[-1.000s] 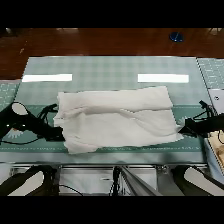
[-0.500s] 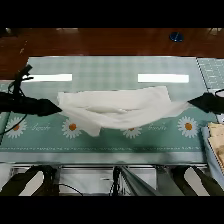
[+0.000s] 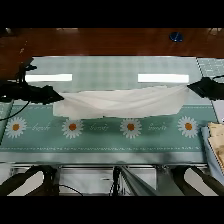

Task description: Fold the shirts.

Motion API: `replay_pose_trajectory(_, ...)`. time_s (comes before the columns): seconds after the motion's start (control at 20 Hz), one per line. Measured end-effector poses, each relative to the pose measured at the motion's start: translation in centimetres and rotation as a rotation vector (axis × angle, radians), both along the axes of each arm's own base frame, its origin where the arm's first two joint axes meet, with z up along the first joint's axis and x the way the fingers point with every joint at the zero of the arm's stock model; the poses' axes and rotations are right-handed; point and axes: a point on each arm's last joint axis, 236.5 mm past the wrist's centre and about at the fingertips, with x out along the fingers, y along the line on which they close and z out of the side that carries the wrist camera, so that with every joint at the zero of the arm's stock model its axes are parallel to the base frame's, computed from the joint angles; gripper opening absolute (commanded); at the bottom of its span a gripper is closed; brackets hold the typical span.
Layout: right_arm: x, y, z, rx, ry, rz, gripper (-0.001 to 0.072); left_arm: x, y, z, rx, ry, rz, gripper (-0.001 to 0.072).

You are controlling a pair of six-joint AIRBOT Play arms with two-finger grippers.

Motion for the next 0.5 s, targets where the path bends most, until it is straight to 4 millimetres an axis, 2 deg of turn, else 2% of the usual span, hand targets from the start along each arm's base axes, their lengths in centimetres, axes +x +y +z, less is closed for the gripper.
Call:
replay_pose_trajectory(0.15,2.6,0.3,-3.3,-0.024,0.022,-0.018,0.0017,1.8,0.8,-2.7,0.003,0.036,0.027,0.002)
replay_pose_trajectory(0.25,3.9,0.1,-5.2,-0.041,0.036,-0.035,0.0017,3.0,1.8,-3.8,0.006,0.05,0.053,0.002)
replay_pose_trajectory(0.35,5.1,-0.4,-6.0,-0.064,0.032,-0.045,0.0017,4.3,3.1,-4.1,0.008,0.045,0.084,0.002)
replay_pose_trajectory(0.5,7.2,-1.2,-5.6,-0.094,-0.006,-0.061,0.0017,5.8,5.0,-4.0,0.017,0.019,0.123,0.002)
